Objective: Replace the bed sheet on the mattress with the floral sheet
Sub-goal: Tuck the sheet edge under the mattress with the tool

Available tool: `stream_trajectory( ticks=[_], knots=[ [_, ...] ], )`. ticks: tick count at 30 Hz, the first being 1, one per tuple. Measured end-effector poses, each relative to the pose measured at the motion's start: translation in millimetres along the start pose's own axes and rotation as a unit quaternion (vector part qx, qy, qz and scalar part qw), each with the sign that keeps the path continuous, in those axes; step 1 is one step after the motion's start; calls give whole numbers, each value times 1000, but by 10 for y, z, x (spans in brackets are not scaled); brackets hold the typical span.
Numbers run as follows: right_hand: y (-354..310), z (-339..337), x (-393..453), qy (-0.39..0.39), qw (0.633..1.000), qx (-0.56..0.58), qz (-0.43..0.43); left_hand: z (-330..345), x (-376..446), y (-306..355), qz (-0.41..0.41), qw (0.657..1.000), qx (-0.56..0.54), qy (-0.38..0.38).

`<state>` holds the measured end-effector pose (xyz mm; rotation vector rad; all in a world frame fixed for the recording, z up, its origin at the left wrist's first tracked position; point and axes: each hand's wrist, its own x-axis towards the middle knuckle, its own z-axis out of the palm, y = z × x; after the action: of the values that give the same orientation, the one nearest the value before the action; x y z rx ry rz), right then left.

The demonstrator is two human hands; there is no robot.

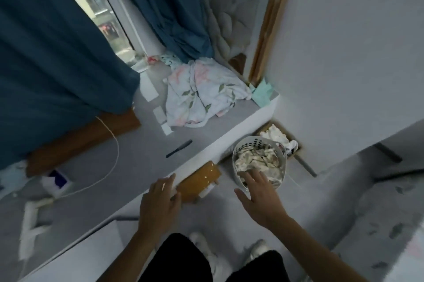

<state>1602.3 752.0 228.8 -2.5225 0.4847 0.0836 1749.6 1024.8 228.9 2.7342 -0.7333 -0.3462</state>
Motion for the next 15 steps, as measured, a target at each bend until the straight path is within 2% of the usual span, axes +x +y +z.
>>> stream_trajectory(
  ticks=[6,9,15],
  knots=[
    [-207,484,1047,-12,997,-21,-74,303,301,-513,-85,995,-57,-4],
    [-336,959,1702,-71,993,-18,-91,539,669,-924,-120,989,-81,-5],
    [-399,2188,2984,-164,976,-84,-116,1338,1671,-1712,-126,986,-93,-52]
  ],
)
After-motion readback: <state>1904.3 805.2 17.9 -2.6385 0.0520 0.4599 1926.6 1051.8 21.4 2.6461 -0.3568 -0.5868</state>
